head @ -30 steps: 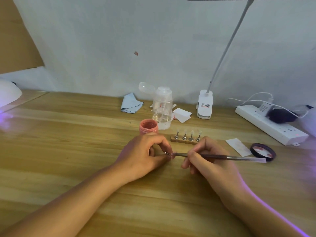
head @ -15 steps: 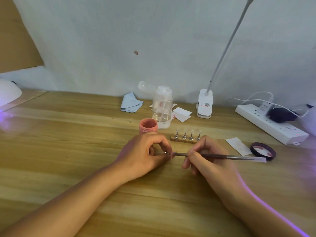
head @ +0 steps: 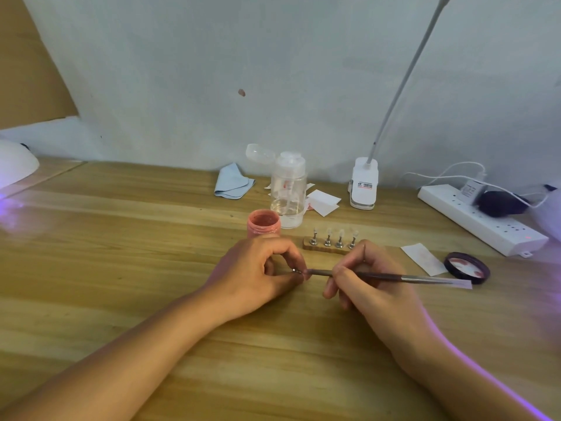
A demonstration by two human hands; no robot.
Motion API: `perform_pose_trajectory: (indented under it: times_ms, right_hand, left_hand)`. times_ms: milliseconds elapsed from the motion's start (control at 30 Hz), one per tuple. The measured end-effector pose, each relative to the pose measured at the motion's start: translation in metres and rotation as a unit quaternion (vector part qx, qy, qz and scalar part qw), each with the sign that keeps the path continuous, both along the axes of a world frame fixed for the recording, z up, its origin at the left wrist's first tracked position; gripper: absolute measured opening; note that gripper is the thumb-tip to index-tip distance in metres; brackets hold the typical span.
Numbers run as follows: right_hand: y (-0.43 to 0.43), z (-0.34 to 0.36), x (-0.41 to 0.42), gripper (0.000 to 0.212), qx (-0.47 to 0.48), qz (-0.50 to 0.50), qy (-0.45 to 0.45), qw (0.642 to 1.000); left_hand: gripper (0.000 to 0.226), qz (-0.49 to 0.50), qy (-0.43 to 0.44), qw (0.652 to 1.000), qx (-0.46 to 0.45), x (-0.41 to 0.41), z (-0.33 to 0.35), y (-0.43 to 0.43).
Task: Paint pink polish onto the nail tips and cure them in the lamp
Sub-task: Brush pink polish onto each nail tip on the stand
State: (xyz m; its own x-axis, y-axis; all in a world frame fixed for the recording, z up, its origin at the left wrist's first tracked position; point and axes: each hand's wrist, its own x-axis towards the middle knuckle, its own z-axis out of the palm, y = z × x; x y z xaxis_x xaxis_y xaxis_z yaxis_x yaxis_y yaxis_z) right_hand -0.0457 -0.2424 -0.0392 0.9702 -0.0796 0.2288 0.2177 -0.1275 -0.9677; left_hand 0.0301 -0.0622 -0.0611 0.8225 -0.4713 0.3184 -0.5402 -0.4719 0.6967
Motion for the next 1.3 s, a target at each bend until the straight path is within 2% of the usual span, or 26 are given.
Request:
perform_pose_trajectory:
  times_ms: [233, 1300]
  right_hand:
    - [-0.002, -0.0024, 0.002, 0.008, 0.007, -0.034, -0.003, 0.999]
    - [-0.0004, -0.0022, 0.0013, 0.011, 0.003, -0.011, -0.002, 1.0]
  left_hand:
    - [0.011, 0.012, -0.006, 1.0, -0.001, -0.0031, 0.0014, -0.0032]
    - [0.018, 0.015, 0.003, 1.0, 0.0, -0.0046, 0.0053, -0.0029]
